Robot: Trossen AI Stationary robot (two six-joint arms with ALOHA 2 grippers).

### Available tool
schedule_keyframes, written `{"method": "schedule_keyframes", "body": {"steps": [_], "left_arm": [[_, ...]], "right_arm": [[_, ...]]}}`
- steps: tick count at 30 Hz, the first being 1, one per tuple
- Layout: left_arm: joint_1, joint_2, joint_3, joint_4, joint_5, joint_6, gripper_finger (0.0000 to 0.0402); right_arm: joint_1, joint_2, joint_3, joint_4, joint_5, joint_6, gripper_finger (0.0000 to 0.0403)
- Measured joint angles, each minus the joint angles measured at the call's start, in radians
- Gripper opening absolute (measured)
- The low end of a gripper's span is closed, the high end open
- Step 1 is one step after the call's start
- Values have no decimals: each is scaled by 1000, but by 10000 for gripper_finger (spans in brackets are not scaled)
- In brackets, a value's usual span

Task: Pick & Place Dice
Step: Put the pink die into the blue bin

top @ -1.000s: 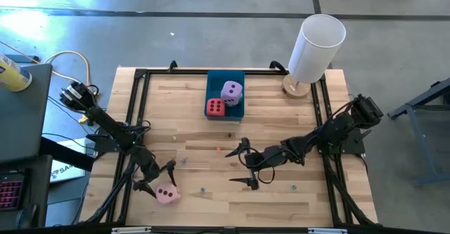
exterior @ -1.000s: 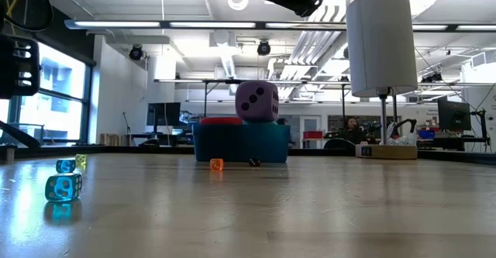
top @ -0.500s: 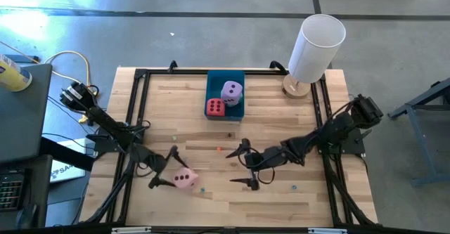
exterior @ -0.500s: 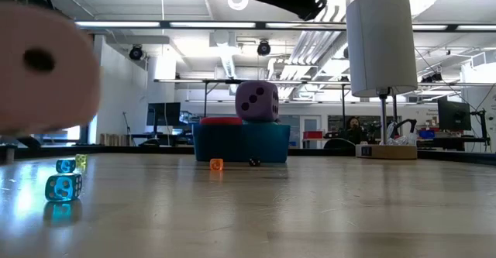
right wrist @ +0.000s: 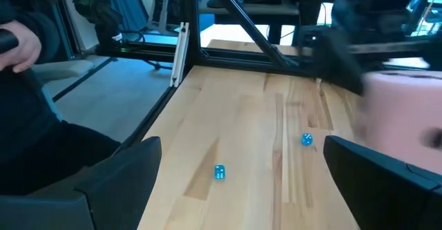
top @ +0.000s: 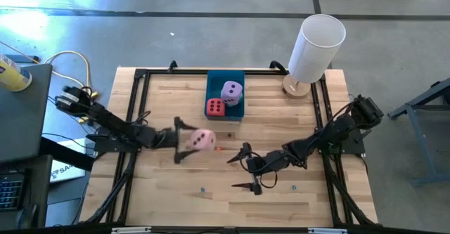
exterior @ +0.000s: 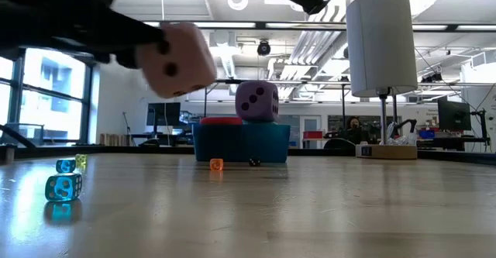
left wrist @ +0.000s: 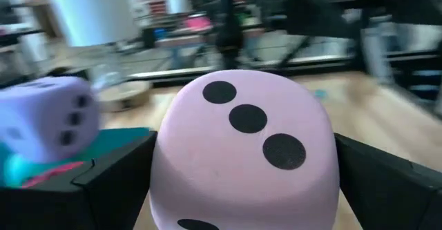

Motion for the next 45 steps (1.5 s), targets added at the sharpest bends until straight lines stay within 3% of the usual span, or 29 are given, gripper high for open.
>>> {"method": "schedule_keyframes", "body": {"steps": [3, 9, 21, 28, 34, 45], "left_arm": [[105, 0, 62, -116, 31, 0, 398], [286, 0, 224, -420, 220, -22, 398], [443, -8, 359, -592, 232, 29, 398], [571, -8, 360, -608, 338, 23, 398], [618, 17, 360, -617, 414, 34, 398], [652, 55, 360, -548, 424, 76, 398]], "right_arm": [[-2, 0, 0, -1, 1, -2, 396], [-3, 0, 0, -13, 6, -11, 396], [-1, 0, 0, -17, 3, -11, 396], [-1, 0, 0, -16, 38, -5, 396], [-1, 0, 0, -16, 52, -3, 396], [-7, 0, 0, -16, 52, -3, 396]]}}
